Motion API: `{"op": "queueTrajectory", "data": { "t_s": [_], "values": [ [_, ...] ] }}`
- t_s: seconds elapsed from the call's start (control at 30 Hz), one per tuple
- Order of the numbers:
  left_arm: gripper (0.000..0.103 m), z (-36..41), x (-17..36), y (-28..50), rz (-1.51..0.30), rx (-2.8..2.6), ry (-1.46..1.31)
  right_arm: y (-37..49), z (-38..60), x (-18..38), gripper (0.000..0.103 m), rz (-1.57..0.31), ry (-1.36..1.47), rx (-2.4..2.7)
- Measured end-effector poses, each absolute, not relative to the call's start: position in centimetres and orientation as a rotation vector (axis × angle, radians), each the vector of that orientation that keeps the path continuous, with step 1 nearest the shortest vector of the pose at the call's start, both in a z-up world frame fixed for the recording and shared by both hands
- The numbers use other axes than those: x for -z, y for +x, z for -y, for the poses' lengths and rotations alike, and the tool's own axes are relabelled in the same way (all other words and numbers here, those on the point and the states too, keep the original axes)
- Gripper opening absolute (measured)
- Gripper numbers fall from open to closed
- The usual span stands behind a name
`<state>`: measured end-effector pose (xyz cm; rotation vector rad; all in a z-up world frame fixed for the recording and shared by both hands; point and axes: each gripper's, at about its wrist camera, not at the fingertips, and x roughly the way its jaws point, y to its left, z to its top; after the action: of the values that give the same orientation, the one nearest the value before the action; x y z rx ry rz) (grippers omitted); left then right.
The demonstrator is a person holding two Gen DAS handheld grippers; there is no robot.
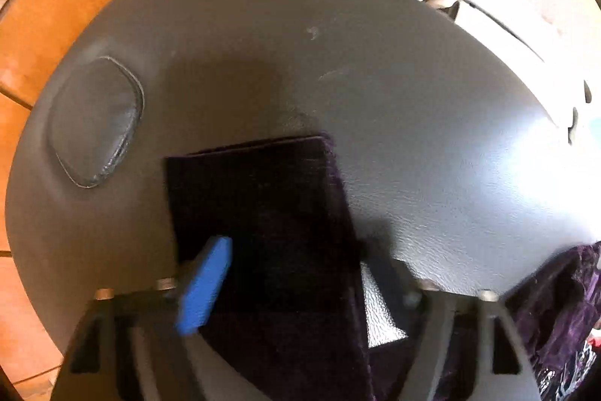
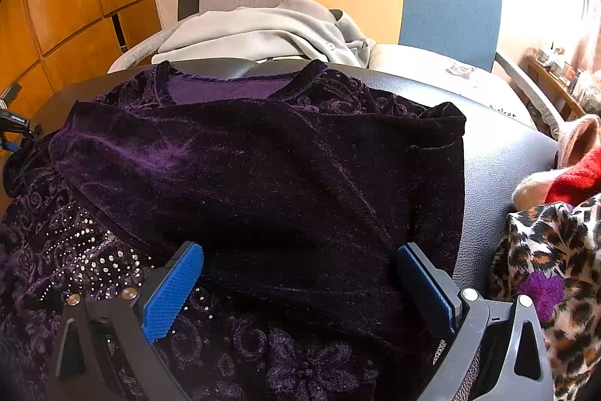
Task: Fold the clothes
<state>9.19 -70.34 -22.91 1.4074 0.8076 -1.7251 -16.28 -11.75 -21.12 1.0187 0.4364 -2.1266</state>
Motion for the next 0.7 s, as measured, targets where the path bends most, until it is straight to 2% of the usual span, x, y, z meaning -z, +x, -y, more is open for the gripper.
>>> {"op": "queueTrajectory", "data": {
  "t_s": [0.03,0.13,0.23,0.43,0.57,0.7],
  "values": [
    [0.009,70.2,22.6,9.6,-0.809,1.725,1.394,-16.3,11.7,21.1,0.103,-0.436,1.019,2.125],
    [0.008,69.7,22.1,11.1,-0.906,1.752,1.303,-16.3,11.7,21.1,0.103,-0.437,1.017,2.134],
    [0.008,68.1,20.2,12.5,-1.072,1.905,1.079,-16.1,11.7,21.1,0.103,-0.437,1.015,2.136],
    [0.009,61.1,14.1,11.2,-1.162,2.293,0.725,-16.1,11.7,21.1,0.103,-0.439,1.016,2.136],
    [0.009,55.6,12.1,7.6,-1.177,2.488,0.672,-16.2,11.7,21.1,0.103,-0.439,1.015,2.137],
    [0.009,47.9,12.2,4.2,-1.162,2.656,0.737,-16.2,11.7,21.1,0.103,-0.436,1.016,2.136]
  ]
}}
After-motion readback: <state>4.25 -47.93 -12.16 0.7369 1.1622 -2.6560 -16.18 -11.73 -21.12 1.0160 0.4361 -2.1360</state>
